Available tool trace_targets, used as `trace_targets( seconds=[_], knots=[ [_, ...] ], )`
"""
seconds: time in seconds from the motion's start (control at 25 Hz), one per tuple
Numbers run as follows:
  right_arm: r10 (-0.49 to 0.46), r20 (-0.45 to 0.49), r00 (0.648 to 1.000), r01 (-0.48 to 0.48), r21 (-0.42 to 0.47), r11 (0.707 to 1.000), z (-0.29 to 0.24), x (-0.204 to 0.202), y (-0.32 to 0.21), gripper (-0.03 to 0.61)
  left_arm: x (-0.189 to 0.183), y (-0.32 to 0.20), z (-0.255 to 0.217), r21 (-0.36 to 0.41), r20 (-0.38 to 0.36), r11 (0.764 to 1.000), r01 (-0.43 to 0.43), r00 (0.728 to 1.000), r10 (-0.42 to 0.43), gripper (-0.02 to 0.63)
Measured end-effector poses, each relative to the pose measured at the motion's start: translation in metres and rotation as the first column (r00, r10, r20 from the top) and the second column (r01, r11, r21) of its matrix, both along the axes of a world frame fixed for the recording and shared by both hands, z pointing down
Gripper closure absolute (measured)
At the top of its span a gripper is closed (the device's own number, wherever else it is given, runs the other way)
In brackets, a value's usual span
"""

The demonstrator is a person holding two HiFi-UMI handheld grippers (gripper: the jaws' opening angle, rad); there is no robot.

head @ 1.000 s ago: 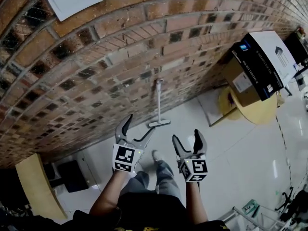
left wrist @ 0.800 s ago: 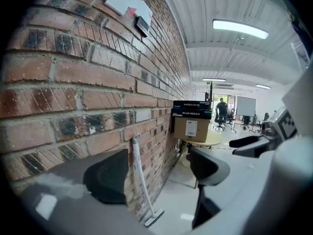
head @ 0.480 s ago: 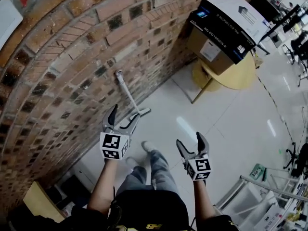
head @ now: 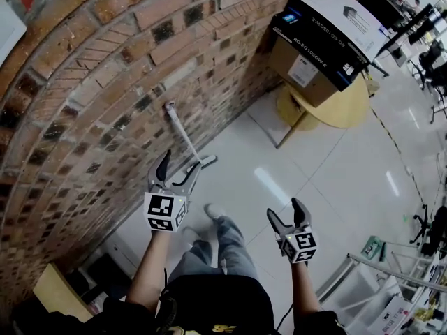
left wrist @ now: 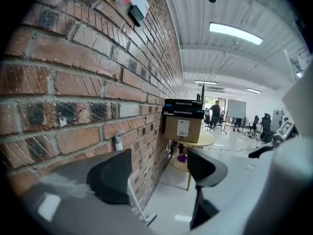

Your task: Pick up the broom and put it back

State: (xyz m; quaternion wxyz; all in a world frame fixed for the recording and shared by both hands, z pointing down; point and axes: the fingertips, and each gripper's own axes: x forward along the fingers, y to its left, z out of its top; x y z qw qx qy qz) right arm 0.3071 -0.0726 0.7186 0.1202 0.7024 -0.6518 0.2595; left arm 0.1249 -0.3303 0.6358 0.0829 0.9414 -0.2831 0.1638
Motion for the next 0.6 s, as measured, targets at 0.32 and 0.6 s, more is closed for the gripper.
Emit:
trace_targets(
  seconds=[0.32, 0.6],
  knots=[
    [-0.259, 0.027, 0.966, 0.259, 0.007, 0.966, 0.027, -0.047, -0.093, 0.210, -0.022, -0.005, -0.006, 0.012, 0.008, 0.998, 0.067, 0.998, -0.067, 0.256],
    [-0.463, 0.040, 0.886, 0.462, 0.024, 0.887, 0.042, -0.091, -0.200, 0.219, -0.060, -0.005, -0.039, 0.049, 0.000, 0.986, 0.161, 0.987, -0.161, 0.256]
  ],
)
